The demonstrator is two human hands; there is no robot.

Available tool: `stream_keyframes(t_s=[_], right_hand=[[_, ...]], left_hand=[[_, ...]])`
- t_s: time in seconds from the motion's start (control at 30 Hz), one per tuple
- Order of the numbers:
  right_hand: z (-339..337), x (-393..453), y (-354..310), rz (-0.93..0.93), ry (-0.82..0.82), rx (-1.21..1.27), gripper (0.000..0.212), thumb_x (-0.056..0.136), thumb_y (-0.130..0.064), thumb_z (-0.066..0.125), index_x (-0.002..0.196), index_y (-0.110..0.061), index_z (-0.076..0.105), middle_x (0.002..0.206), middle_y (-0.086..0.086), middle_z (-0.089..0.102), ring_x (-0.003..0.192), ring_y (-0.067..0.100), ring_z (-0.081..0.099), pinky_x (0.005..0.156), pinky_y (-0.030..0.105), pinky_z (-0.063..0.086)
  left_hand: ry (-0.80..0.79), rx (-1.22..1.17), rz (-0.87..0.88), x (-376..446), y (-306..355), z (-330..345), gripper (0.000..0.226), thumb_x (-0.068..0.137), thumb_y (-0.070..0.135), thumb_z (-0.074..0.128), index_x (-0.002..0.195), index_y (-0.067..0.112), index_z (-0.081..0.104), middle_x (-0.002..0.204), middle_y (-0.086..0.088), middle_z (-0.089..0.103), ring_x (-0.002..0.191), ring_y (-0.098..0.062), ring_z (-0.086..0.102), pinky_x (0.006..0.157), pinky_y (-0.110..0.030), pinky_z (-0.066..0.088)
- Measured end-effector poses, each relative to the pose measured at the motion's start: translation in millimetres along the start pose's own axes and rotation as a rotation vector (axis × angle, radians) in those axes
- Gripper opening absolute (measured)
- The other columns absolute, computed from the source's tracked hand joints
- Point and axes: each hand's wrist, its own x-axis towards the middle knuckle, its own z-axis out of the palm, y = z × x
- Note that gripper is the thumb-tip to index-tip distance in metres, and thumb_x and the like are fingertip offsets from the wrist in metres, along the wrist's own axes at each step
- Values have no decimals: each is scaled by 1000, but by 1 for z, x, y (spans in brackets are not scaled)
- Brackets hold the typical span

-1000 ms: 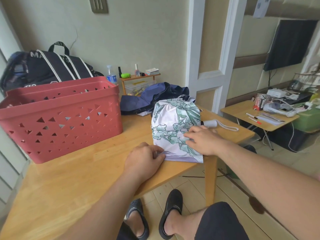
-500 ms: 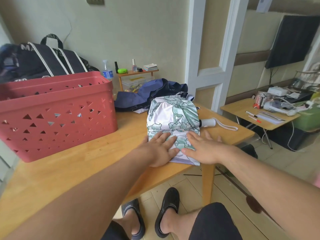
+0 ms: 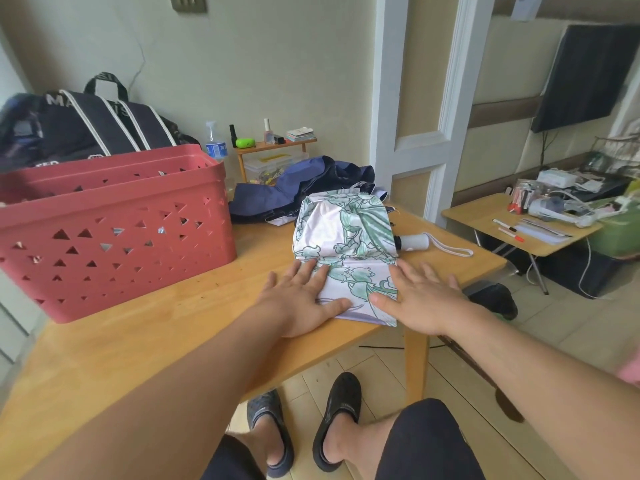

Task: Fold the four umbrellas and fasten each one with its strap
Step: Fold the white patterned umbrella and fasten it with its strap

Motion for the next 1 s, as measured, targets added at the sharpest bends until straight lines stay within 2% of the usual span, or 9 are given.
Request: stream_keyframes(t_s=[0.13, 0.2, 0.27, 0.3, 0.37, 0.43, 0.57, 0.83, 1.0], right_hand=[[3, 0, 0, -6, 6, -6, 98, 85, -92, 4, 164, -35, -10, 170, -14, -21, 158, 28, -17, 123, 66, -4], [4, 1, 1, -11, 20, -1, 98, 85, -91, 4, 164, -35, -10, 171, -14, -20, 158, 29, -17, 123, 66, -4], [6, 3, 1, -13, 28, -5, 97, 86, -91, 4, 164, -35, -8, 171, -14, -19, 158, 29, -17, 122, 66, -4], [7, 3, 1, -11, 32, -7, 97, 86, -90, 4, 165, -35, -8, 171, -14, -19, 158, 29, -17, 121, 66, -4], [8, 5, 0, -4, 42, -9, 97, 86, -89, 5, 165, -34, -6, 171, -14, -17, 159, 29, -15, 121, 67, -4], [9, 5, 0, 1, 51, -4, 97, 86, -90, 6, 165, -34, -5, 172, -14, -16, 159, 29, -14, 121, 68, -3], [11, 4, 1, -2, 59, 10, 98, 86, -90, 7, 165, -34, -3, 172, -15, -15, 159, 30, -13, 121, 68, -3], [12, 3, 1, -9, 98, 27, 96, 86, -90, 9, 165, -35, 1, 173, -15, -10, 159, 29, -10, 121, 67, -3], [15, -1, 0, -18, 164, 69, 91, 89, -88, 14, 164, -37, 12, 172, -17, -2, 159, 26, -3, 121, 64, 1]], left_hand=[[70, -114, 34, 1, -10, 1, 79, 98, 79, 13, 166, 38, 15, 174, 10, 3, 161, -14, -1, 128, -57, 0], [113, -229, 54, 2, -19, -3, 62, 105, 67, 24, 157, 38, 42, 168, 8, 31, 157, -17, 22, 127, -50, 17], [242, -329, 7, 1, -27, -10, 39, 104, 55, 45, 128, 36, 70, 132, 8, 69, 129, -20, 58, 107, -37, 46], [335, -377, -42, 2, -29, -15, 29, 102, 47, 53, 115, 34, 75, 112, 8, 75, 111, -20, 66, 93, -32, 52], [530, -454, -102, 8, -29, -27, 22, 99, 32, 59, 113, 31, 76, 103, 8, 75, 99, -18, 67, 81, -27, 49], [617, -582, -113, 20, -23, -44, 32, 98, 25, 59, 129, 27, 67, 114, 5, 70, 104, -19, 64, 83, -28, 47], [447, -837, -137, 43, 0, -71, 48, 99, 23, 55, 146, 27, 48, 122, 3, 61, 97, -25, 65, 70, -31, 53], [658, -1099, -139, 49, 7, -68, 34, 90, 31, 80, 112, 28, 54, 90, 4, 64, 77, -18, 61, 64, -34, 51], [769, -1242, -77, 30, 0, -56, 32, 90, 23, 80, 109, 33, 55, 85, 5, 69, 74, -14, 62, 65, -31, 49]])
